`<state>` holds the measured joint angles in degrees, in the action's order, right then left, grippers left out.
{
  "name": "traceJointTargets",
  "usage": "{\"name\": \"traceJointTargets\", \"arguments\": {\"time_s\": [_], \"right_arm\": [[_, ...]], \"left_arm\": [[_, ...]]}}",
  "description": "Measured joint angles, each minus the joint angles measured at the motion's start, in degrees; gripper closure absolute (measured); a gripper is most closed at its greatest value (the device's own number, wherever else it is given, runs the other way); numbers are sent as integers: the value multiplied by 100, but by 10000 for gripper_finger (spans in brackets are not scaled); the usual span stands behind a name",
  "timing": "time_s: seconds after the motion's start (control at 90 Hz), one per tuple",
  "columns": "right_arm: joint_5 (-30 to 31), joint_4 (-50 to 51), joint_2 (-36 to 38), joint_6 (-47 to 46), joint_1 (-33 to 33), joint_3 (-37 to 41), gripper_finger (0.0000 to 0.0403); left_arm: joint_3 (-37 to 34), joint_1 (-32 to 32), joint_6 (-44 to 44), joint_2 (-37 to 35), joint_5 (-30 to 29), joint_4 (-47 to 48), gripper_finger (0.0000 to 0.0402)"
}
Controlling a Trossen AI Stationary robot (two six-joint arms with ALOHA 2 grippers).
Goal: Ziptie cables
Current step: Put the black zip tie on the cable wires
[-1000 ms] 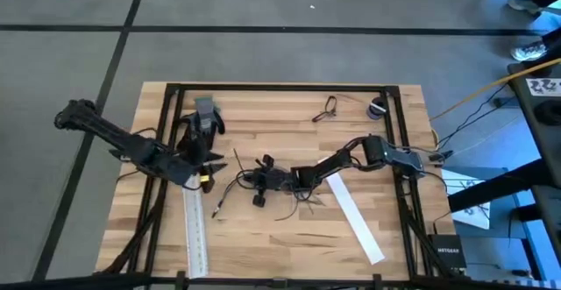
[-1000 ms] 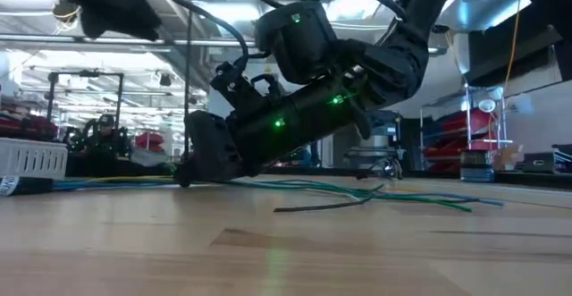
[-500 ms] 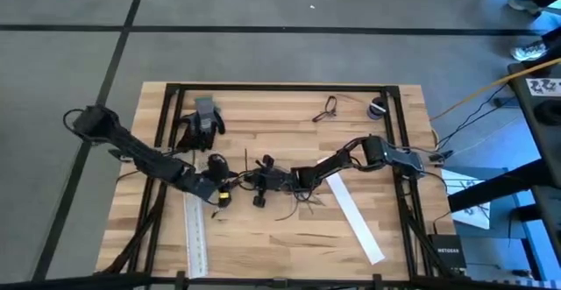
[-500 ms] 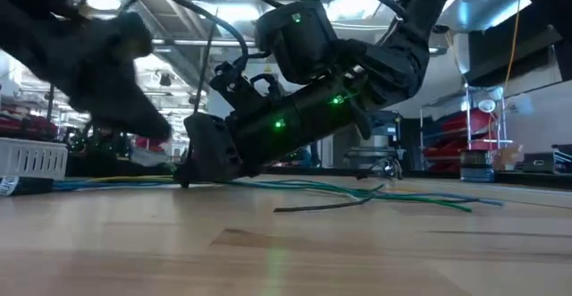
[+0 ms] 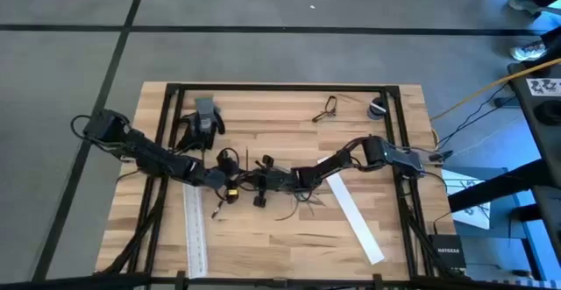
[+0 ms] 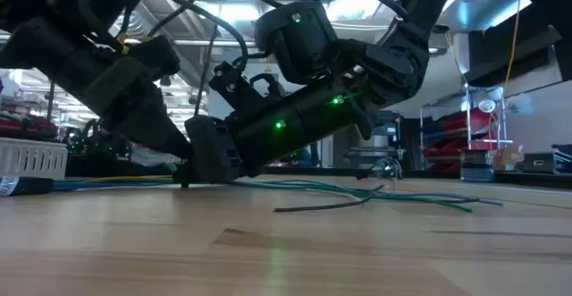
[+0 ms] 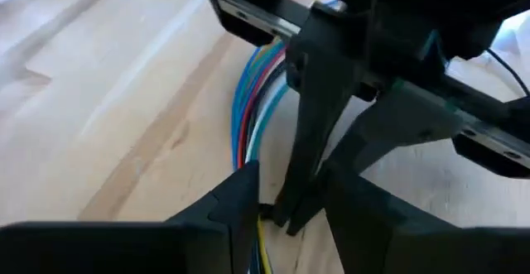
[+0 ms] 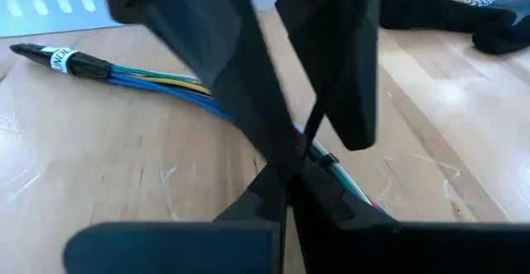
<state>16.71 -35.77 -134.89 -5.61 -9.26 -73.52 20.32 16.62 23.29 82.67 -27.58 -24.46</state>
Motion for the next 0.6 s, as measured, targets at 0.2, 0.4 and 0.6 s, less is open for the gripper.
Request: {"name": "traceJointTargets", "arguments": {"time_s": [0.2, 0.4, 0.6], "right_arm": [[22, 8, 0, -2, 7, 0, 403], [107, 122, 0, -11, 22, -13, 403], [27, 480, 30, 0, -27, -22, 403]], "left_arm": [[2, -22, -934, 0, -68, -18, 396], [289, -8, -1473, -117, -970, 1042, 401], [855, -185, -1536, -1055, -2427, 3395, 401]]}}
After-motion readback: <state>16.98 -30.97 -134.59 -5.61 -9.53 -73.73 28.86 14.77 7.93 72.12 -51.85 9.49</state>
